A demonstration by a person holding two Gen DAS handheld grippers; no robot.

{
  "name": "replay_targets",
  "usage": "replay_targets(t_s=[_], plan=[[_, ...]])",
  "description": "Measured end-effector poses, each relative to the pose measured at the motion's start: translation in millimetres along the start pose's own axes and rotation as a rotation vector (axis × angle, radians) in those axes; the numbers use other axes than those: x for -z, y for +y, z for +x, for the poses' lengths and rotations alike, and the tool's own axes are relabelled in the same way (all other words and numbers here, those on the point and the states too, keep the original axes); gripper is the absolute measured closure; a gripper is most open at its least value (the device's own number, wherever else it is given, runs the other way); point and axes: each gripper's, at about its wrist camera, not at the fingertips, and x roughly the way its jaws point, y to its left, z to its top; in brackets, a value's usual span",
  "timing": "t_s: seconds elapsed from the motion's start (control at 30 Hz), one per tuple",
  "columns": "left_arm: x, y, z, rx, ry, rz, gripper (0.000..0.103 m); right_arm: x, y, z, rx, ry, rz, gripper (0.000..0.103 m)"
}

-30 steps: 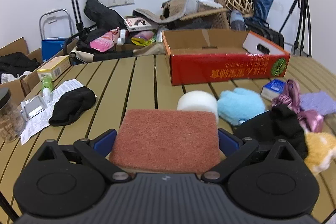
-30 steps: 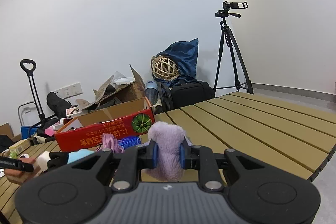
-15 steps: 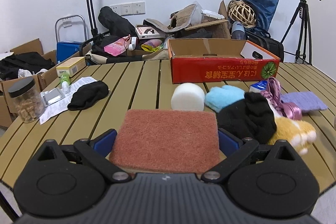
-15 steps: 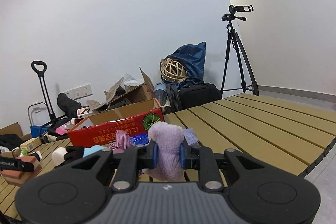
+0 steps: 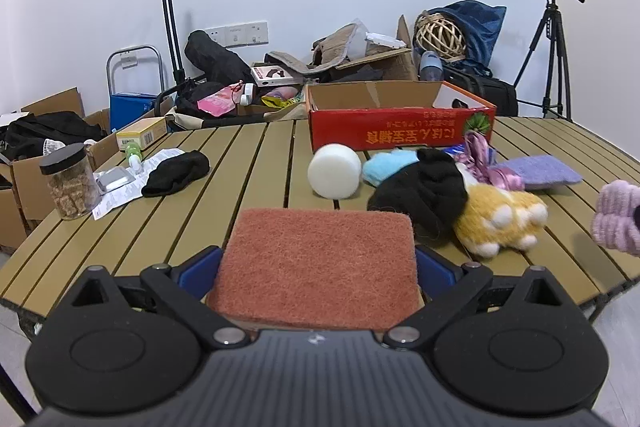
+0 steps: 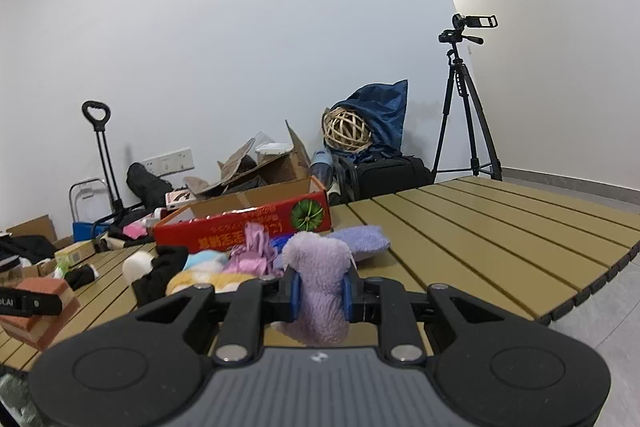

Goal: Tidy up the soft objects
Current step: 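Carry the sponge and plush toy back from the table toward the black bin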

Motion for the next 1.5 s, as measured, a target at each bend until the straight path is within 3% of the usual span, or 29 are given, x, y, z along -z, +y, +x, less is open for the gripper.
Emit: replay_targets(t_s=[0.73,1.17,1.5], plan=[[67,-24,-56,0.046,0.06,0.056,0.003,49,8,-67,-0.056,0.107,-0.079,0.084],[107,-28,-68,0.049,0.154,0.075,0.003,75,15,-96,-0.096,0.205,-0.143,0.084],[141,-34,-62,0.049,0.25,0.117,0.003,101,19,-109,-0.119,0.33,-0.191,0.084]])
